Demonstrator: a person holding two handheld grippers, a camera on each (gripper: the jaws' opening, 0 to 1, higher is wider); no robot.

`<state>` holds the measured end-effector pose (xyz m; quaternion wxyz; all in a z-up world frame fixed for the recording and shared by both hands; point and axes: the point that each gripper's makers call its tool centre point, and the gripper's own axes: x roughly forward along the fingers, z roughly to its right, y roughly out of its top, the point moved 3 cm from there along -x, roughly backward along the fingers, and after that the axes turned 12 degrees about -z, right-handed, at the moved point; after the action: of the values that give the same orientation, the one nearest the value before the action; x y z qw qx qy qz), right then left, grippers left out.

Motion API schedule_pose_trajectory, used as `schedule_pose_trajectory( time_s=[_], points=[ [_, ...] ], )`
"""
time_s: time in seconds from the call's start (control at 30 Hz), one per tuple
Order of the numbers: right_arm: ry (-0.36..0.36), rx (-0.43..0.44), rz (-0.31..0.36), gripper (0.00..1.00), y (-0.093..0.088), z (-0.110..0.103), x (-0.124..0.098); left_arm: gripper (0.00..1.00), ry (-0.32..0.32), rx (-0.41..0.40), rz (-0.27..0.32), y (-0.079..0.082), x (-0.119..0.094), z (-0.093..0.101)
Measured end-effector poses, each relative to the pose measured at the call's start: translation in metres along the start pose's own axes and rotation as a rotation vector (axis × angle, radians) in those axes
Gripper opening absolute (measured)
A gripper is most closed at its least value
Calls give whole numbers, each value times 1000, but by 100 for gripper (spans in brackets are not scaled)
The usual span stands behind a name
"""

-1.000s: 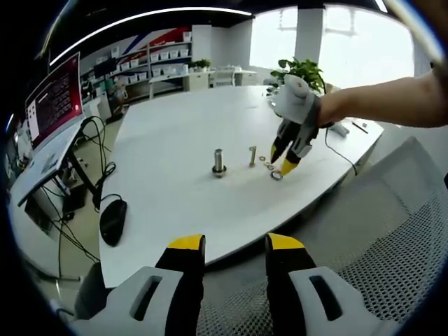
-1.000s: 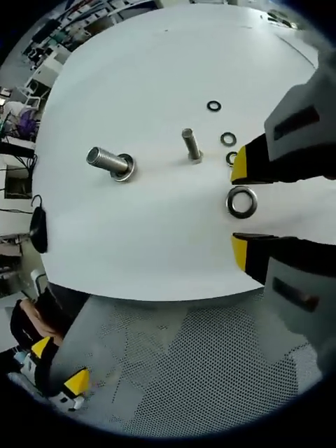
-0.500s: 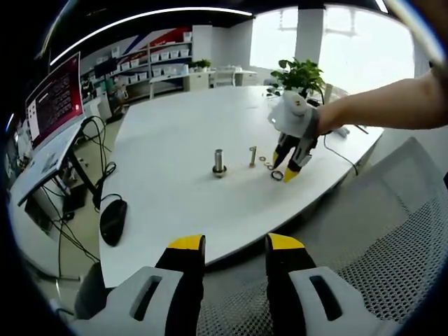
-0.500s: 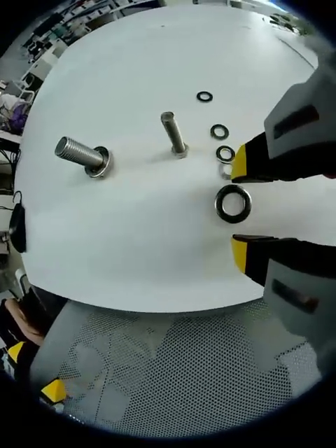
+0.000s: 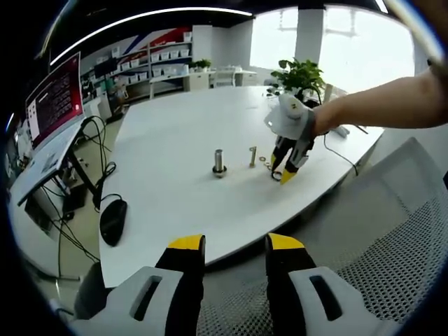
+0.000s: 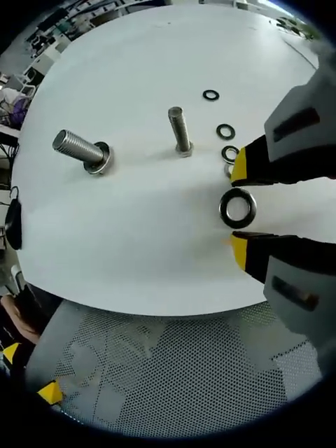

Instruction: Place the washer onto the threaded stud by aligning its center hole with the stud, sliding it down to the base, and recovering from edge contact or off-axis alignment until the washer reaches the visible bottom stop.

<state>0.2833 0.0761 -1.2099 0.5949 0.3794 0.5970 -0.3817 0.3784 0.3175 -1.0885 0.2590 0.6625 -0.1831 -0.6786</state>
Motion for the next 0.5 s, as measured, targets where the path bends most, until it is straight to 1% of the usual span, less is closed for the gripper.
schedule_pose_trajectory(
  time_s=[0.03, 0.07, 0.1, 0.13, 0.17, 0.2, 0.27, 0.37, 0.5],
  points=[
    [0, -9, 0, 28, 0, 0, 0, 33, 1, -1, 1, 0, 0, 0],
    [-22, -118, -9, 28, 1, 1, 0, 33, 1, -1, 2, 0, 0, 0],
    [-25, -175, -19, 28, 1, -1, 0, 33, 0, -1, 2, 0, 0, 0],
    [-20, -184, -13, 28, 1, -5, 0, 33, -1, 1, 0, 0, 1, -1],
    [-16, -133, -21, 28, 1, -5, 0, 33, -1, 1, 0, 0, 0, 0],
    [-11, -111, -26, 28, 1, -5, 0, 33, -1, 0, 0, 0, 0, 0],
    [-15, -133, -31, 28, 1, -5, 0, 33, -1, 1, -1, 0, 0, 1],
    [-18, -113, -45, 25, 1, -4, 1, 33, -1, 1, 0, 0, 0, 0],
    [-29, -98, -43, 24, 0, -3, 1, 33, -1, 1, 0, 0, 0, 0]
  ],
)
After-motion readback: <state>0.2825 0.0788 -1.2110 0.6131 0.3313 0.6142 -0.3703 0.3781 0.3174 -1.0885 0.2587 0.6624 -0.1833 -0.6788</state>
